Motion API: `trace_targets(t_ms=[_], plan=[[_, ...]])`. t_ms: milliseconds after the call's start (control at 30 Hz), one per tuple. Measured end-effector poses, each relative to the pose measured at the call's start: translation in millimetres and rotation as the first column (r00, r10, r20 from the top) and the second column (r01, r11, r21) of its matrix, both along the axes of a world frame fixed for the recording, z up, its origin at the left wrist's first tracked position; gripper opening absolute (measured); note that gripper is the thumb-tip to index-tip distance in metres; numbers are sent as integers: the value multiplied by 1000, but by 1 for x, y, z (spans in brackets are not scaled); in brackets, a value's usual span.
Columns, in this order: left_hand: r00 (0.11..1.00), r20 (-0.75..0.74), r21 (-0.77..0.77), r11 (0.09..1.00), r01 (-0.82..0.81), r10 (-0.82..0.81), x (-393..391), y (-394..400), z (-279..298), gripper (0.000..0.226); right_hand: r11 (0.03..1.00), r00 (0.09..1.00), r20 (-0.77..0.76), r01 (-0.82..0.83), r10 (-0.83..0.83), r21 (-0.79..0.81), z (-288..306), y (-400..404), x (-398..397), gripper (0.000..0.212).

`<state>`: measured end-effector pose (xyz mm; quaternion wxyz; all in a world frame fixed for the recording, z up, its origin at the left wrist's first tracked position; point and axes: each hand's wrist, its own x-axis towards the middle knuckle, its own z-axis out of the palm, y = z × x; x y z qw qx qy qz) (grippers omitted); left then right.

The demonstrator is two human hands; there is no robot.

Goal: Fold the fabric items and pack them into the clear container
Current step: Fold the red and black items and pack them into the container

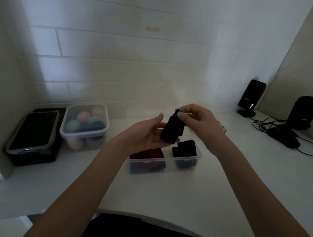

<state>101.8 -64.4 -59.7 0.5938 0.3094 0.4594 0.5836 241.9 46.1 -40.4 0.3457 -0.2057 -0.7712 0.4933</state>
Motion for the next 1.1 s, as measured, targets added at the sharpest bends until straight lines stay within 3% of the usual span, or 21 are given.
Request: trace_targets(t_ms=[100,200,333,433,567,700,800,900,1033,1100], plan=[[998,-3,-3,998,58,-58,0,4,-2,38,999,999,-23,-41,42,32,3,-7,0,5],[998,21,3,999,-52,52,1,10,-2,27,984,983,-54,-176,177,18,7,-18,6,14],[973,95,103,970,-221,211,0,18,0,22,927,955,203,-268,218,263,-1,-22,13,59],[949,178,77,957,-279,262,1,20,4,23,797,941,318,-282,119,534,-11,-22,11,77],[927,294,83,960,-269,234,-2,21,6,31,608,937,344,-235,-67,758,-18,-16,7,67],[927,294,97,958,-270,232,-1,21,5,17,538,974,164,-57,-153,841,-19,-15,6,51],[945,263,110,966,-232,197,-1,21,4,17,448,961,218,-121,-171,886,-18,-14,8,69],[929,338,103,975,-195,150,-6,19,7,23,381,930,307,-214,-202,899,-21,-14,10,86],[927,341,57,981,-186,156,-5,19,6,18,333,980,98,-35,-173,942,-22,-11,5,59],[943,289,55,981,-186,162,-1,20,3,14,390,990,68,-15,-124,921,-22,-9,3,43]])
